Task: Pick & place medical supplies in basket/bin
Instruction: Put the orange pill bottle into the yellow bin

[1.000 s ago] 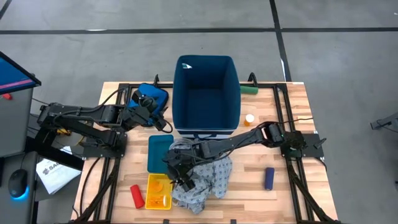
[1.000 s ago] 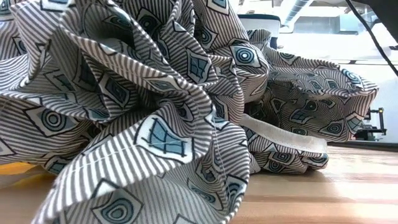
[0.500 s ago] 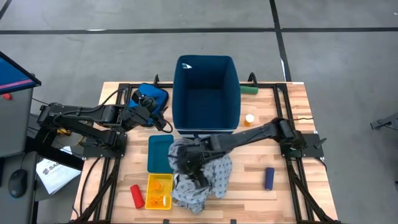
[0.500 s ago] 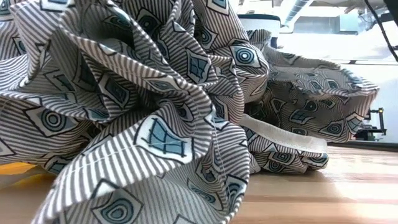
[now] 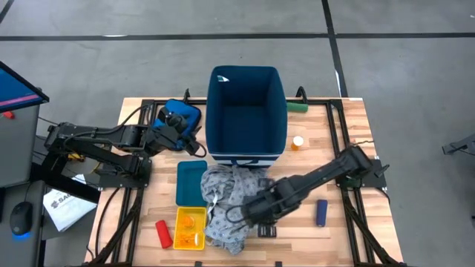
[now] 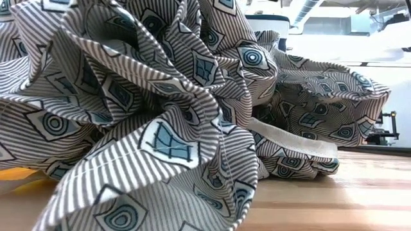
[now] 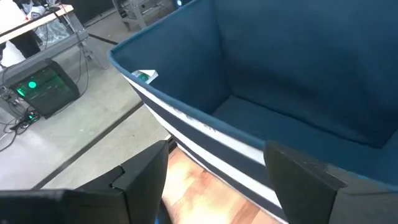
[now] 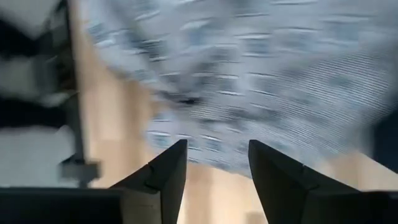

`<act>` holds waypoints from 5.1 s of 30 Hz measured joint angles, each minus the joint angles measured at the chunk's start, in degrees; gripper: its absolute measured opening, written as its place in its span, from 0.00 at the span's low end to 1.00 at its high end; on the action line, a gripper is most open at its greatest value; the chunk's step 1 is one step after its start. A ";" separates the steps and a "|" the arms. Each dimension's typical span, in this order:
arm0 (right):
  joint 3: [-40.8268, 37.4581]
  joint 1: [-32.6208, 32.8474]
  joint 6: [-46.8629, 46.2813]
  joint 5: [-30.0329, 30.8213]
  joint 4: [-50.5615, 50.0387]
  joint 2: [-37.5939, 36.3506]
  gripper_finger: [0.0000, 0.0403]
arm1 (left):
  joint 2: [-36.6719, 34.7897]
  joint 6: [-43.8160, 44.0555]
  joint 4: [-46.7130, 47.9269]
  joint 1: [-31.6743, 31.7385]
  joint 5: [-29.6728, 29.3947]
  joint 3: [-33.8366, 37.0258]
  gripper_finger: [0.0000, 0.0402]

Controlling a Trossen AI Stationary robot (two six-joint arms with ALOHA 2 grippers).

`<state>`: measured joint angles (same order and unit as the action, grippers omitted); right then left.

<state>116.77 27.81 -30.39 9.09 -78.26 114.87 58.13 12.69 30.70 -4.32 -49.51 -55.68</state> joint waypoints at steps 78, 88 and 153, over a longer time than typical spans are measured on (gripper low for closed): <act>-77.68 -46.61 -97.04 5.44 27.13 -59.34 0.42 | -0.01 5.60 -16.66 2.73 1.77 0.02 0.63; -77.68 -48.65 -102.38 -3.38 26.69 -53.99 0.43 | -0.02 3.78 -16.76 2.73 2.50 0.02 0.63; -77.59 -51.10 -102.69 -0.01 39.36 -44.04 0.56 | -0.01 3.80 -16.63 2.75 7.26 0.04 0.63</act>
<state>39.18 -23.29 -133.08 9.08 -38.89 70.83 58.11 16.49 14.06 -1.57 -42.24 -55.64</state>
